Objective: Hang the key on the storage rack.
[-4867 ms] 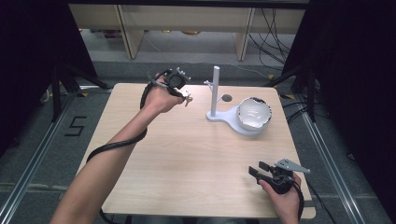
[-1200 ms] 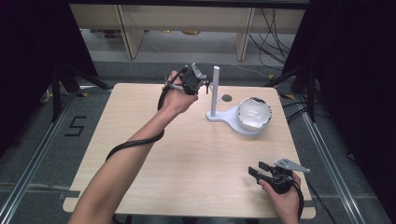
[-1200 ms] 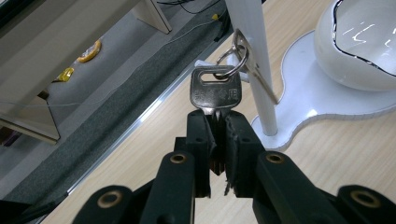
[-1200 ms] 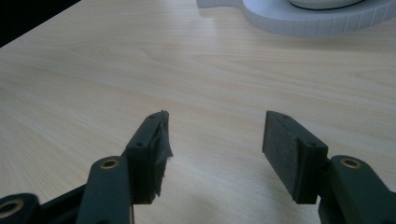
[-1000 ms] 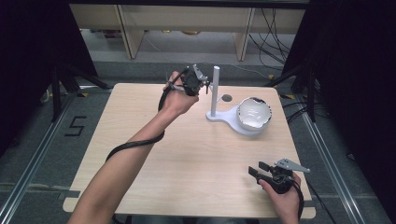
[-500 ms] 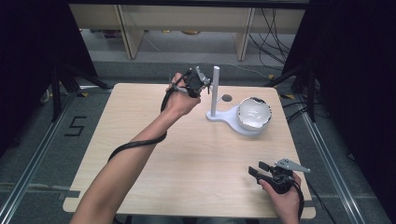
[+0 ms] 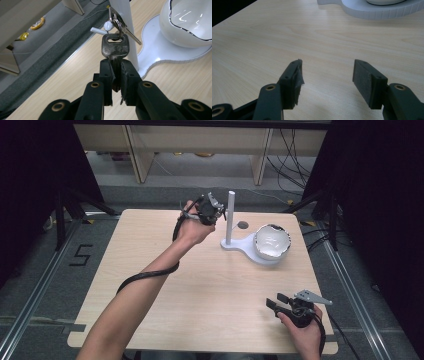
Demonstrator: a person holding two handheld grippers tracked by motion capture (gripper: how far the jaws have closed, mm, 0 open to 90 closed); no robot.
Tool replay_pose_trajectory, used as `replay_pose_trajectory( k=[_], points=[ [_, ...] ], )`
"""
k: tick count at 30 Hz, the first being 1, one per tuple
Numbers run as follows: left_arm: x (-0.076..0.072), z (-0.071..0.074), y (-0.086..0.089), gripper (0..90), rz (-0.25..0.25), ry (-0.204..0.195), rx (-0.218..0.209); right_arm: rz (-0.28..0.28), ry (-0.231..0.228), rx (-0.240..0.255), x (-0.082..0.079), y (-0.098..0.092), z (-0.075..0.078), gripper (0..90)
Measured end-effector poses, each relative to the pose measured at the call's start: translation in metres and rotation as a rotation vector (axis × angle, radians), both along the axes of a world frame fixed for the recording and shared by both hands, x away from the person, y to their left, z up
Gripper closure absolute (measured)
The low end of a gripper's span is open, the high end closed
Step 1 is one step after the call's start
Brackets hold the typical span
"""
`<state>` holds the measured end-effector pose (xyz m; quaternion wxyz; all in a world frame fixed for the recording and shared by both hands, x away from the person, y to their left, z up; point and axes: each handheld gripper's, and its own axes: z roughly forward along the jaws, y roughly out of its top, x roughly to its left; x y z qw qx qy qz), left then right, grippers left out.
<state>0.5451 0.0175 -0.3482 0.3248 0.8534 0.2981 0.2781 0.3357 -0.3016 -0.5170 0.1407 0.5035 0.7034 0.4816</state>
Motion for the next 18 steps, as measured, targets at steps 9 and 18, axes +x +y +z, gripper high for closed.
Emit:
replay_pose_trajectory(
  k=[9, 18],
  points=[
    [-0.012, -0.005, 0.024, 61.3, -0.009, 0.006, -0.069, -0.001, 0.000, -0.001, 0.000, 0.000, 0.000, 41.9],
    [-0.040, -0.018, 0.073, 44.1, -0.001, 0.004, -0.159, -0.007, 0.014, -0.004, -0.001, 0.001, 0.001, 42.0]
  ],
)
